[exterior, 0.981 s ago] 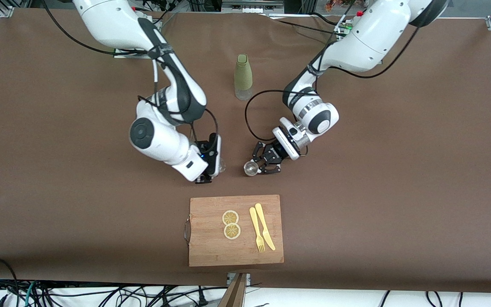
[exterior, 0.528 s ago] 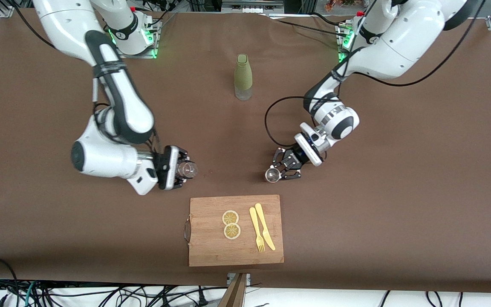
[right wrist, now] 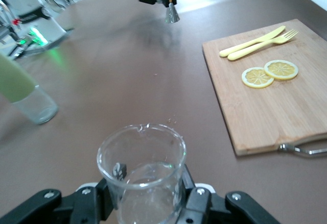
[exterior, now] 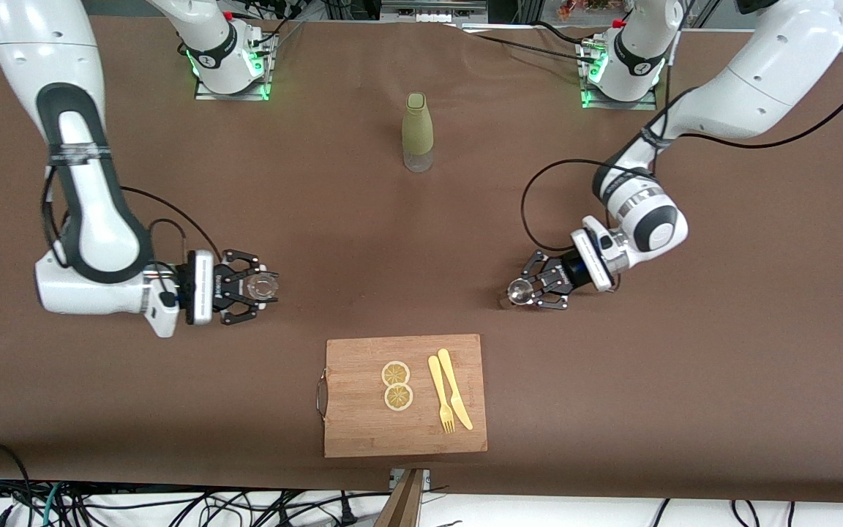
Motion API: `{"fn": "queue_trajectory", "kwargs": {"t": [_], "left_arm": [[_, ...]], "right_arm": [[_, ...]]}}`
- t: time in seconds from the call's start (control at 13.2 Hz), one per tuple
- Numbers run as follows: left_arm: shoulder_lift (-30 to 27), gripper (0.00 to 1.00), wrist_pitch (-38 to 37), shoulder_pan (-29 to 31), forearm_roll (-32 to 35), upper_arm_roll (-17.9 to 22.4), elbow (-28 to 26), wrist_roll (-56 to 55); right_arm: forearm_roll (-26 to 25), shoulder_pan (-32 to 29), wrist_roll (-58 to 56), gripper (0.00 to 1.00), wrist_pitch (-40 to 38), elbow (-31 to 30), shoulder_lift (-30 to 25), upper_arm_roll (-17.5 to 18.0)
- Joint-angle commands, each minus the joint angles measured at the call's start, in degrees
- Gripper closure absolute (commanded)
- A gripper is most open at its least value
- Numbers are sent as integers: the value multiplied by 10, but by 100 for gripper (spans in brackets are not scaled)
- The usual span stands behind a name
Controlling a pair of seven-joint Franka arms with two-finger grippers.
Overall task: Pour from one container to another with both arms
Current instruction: 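Move the beaker and jigger apart back toward their start spots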
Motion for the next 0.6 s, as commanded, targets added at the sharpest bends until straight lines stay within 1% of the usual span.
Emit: {"fn": "queue_trajectory", "kwargs": {"t": [0.0,0.15,0.23,0.3,0.38,0.53], "left_arm": [[-29,100,-96,33,111,31,-23,-57],[-34,100,-176,52,199,72,-22,-81],[-34,100,-213,60,243,95,-21,-84],[-34,100,-251,62,283,123,-19,-84],[-33,100,-289,62,314,145,-16,-83],[-33,100,-352,64,386,195,0,-83]], "right_arm": [[27,-48,-96,57,-53,-10,24,12],[27,-73,-146,57,-80,-10,46,8],[27,-86,-178,56,-90,-8,68,7],[36,-100,-208,56,-117,-6,99,7],[56,-110,-239,56,-133,-4,125,7],[59,-115,-281,56,-134,-6,132,-2]]}}
